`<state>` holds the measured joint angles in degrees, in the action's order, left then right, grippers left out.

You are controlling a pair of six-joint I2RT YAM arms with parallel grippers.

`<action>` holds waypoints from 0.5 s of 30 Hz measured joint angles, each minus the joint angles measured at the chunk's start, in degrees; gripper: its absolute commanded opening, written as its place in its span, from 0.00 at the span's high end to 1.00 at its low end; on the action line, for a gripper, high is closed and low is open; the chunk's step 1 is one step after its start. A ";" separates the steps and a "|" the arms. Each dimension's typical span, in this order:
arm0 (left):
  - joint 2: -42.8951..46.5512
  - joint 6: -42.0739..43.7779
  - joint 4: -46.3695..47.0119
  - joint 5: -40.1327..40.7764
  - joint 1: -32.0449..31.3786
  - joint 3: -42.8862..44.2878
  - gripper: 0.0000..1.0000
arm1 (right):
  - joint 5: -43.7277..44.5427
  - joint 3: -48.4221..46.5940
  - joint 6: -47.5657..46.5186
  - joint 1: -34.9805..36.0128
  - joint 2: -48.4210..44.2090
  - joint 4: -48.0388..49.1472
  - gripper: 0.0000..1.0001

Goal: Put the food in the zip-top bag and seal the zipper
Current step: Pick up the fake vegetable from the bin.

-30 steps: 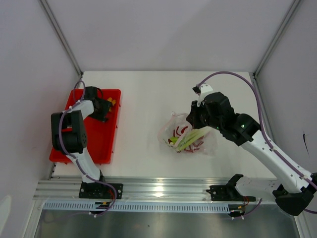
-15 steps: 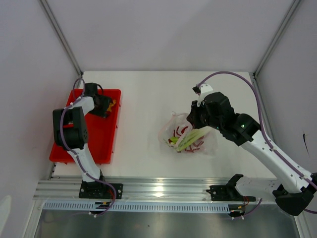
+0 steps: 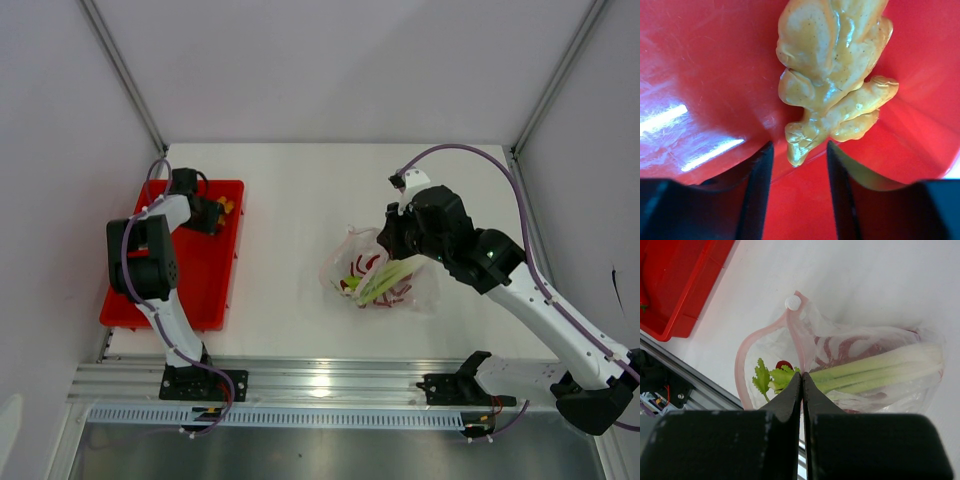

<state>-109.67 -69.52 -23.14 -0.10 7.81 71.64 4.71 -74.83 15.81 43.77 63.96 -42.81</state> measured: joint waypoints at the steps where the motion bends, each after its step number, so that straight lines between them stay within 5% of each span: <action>1: -0.04 -0.04 -0.02 0.04 0.00 0.00 0.54 | 0.00 0.00 0.00 0.00 0.00 0.00 1.00; 13: -0.07 -0.72 1.16 0.37 0.00 -0.81 0.98 | 0.02 0.00 0.00 -0.13 -0.57 -0.07 1.00; 15: -0.07 -0.96 1.46 0.35 0.00 -1.16 0.99 | 0.02 0.00 0.00 -0.11 -0.57 -0.07 1.00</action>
<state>-109.73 -70.48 -21.67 0.25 7.81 70.48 4.73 -74.83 15.81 43.66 63.40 -42.87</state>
